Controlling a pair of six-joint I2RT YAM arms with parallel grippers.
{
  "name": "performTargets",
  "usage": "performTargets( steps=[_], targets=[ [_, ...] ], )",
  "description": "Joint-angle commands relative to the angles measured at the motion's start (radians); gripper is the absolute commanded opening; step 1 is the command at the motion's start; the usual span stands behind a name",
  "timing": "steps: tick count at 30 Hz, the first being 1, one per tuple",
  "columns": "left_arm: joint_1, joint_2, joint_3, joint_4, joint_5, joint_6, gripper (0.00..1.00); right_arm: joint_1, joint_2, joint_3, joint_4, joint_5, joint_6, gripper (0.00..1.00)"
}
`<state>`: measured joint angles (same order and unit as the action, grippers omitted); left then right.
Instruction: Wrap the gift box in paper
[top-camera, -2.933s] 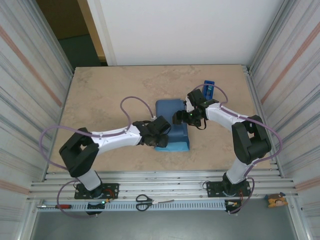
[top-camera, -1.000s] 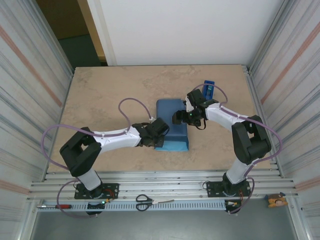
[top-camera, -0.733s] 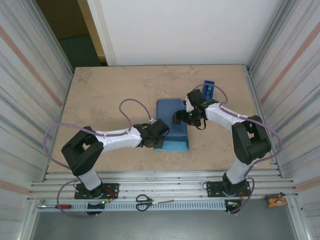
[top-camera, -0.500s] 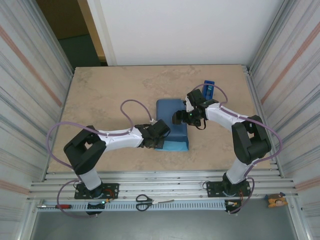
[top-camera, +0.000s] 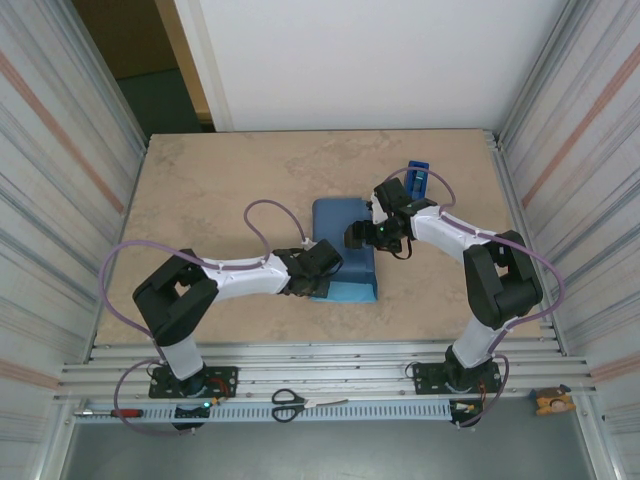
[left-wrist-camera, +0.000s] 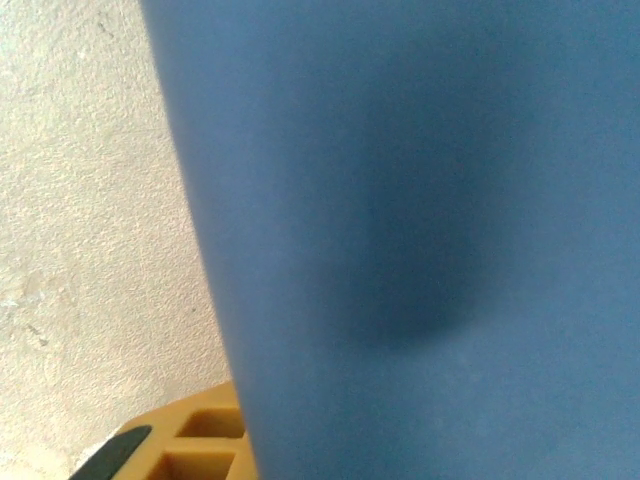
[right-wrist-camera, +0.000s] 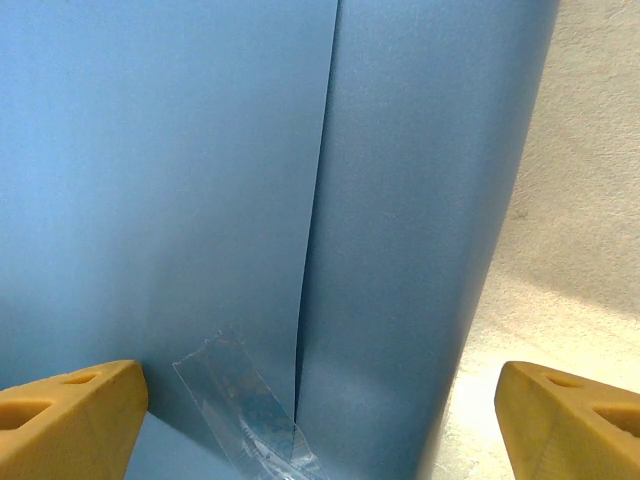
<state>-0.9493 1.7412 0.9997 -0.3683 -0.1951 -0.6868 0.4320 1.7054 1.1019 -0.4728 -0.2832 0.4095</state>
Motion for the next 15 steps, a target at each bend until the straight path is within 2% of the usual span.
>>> performTargets(
  steps=[1, 8, 11, 15],
  targets=[
    [-0.004, 0.015, 0.032, -0.015, -0.020, -0.024, 0.21, 0.017, 0.040, -0.045, -0.118, 0.082, -0.014, 0.89],
    [-0.007, 0.030, 0.049, -0.036, -0.012, -0.005, 0.10, 0.017, 0.039, -0.045, -0.121, 0.087, -0.014, 0.89],
    [-0.007, 0.035, 0.055, -0.055, -0.019, -0.003, 0.00, 0.018, 0.039, -0.045, -0.121, 0.087, -0.013, 0.89],
    [-0.012, 0.032, 0.059, -0.073, -0.023, 0.005, 0.02, 0.019, 0.040, -0.045, -0.120, 0.087, -0.014, 0.89]
  ],
)
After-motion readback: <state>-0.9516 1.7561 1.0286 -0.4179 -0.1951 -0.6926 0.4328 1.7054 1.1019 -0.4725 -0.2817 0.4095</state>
